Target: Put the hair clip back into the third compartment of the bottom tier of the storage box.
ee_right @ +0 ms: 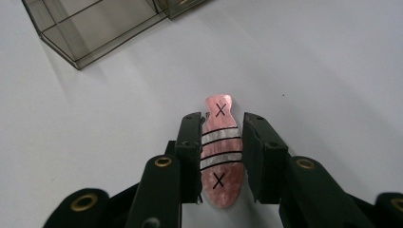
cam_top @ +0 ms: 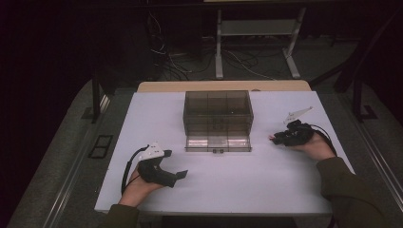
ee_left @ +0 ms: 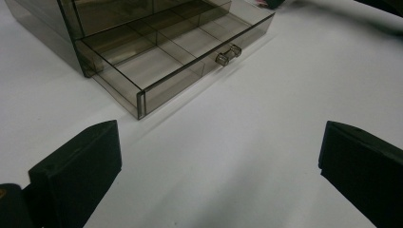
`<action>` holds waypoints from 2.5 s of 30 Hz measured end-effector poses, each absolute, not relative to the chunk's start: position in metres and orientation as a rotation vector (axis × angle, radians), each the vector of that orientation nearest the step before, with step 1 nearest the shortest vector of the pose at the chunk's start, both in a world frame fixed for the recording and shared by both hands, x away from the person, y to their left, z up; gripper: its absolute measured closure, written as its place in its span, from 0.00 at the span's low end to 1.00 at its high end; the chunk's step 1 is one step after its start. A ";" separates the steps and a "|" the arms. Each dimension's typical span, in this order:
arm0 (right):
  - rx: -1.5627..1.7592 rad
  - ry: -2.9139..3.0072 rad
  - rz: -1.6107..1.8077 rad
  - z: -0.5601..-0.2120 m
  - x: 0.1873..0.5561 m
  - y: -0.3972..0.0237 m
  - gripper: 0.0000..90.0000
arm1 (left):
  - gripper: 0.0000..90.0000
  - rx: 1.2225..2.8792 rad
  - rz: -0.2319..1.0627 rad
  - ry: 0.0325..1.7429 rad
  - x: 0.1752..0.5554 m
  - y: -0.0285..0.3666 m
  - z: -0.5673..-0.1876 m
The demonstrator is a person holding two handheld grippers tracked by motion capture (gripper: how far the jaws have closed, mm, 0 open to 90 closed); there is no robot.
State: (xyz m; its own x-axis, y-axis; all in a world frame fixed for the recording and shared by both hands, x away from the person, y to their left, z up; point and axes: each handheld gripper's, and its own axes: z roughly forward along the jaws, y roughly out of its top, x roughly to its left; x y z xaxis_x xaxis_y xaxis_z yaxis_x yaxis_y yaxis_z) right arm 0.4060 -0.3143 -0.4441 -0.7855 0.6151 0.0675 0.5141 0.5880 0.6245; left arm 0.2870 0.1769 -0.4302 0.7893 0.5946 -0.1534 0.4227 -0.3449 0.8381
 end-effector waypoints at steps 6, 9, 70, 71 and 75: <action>0.963 2.647 0.987 -0.441 0.405 -0.316 0.75 | 0.00 1.989 0.219 0.763 0.287 0.177 -0.430; 0.974 2.636 1.003 -0.439 0.405 -0.317 0.75 | 0.00 1.989 0.220 0.761 0.287 0.177 -0.430; 0.940 2.599 1.216 -0.398 0.385 -0.290 0.75 | 0.00 1.989 0.210 0.729 0.287 0.178 -0.432; 0.942 2.597 1.212 -0.397 0.385 -0.289 0.75 | 0.00 1.988 0.210 0.730 0.287 0.178 -0.432; 0.953 2.589 1.215 -0.396 0.384 -0.287 0.75 | 0.00 1.988 0.212 0.727 0.287 0.177 -0.432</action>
State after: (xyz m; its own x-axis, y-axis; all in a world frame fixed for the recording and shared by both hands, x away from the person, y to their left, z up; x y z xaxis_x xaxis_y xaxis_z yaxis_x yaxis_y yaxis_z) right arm 0.3844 -0.2869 -0.3965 -0.7930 0.5917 0.1452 0.4898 0.4774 0.7295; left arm 0.2868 0.1775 -0.4317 0.8064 0.5725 -0.1483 0.4036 -0.3495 0.8456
